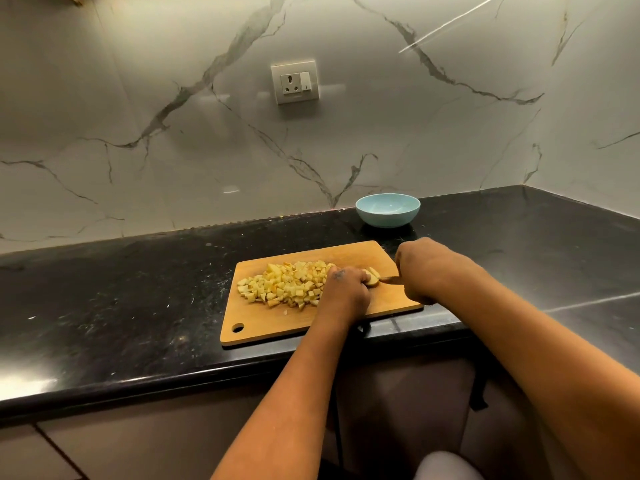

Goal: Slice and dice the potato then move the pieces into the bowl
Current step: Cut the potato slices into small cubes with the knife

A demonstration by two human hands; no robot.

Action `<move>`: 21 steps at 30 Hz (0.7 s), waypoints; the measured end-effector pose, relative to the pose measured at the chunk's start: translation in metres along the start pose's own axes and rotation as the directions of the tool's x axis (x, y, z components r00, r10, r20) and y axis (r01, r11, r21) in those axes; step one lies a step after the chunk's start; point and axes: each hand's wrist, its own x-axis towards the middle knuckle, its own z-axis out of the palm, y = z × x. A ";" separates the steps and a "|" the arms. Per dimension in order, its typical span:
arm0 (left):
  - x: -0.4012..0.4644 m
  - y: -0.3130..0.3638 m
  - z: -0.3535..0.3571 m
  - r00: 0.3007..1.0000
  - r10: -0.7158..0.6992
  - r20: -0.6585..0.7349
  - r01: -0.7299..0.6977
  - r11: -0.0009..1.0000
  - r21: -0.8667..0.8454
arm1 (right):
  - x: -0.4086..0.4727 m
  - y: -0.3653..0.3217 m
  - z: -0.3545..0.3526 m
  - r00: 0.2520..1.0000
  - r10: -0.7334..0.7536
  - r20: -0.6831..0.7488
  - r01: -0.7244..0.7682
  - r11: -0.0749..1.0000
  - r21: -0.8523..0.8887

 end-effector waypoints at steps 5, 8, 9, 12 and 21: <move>-0.002 -0.001 -0.002 1.000 -0.002 -0.003 0.002 1.000 -0.017 | -0.011 0.007 -0.012 1.000 -0.009 0.028 0.012 0.997 -0.075; -0.006 -0.002 -0.003 0.999 0.025 -0.043 -0.026 0.999 -0.025 | -0.009 0.014 -0.015 1.000 -0.015 0.002 0.015 1.000 0.007; -0.008 -0.002 -0.003 0.997 0.036 -0.068 -0.038 0.999 -0.030 | -0.008 0.016 -0.014 1.000 -0.011 -0.027 0.012 0.999 0.045; -0.011 0.000 -0.005 0.993 0.051 -0.105 -0.056 0.998 -0.043 | -0.001 0.016 -0.007 0.990 0.007 -0.139 0.011 0.991 0.132; -0.008 0.000 -0.006 0.994 0.034 -0.102 -0.040 0.997 -0.060 | 0.005 0.012 0.012 0.977 0.008 -0.215 0.036 0.980 0.196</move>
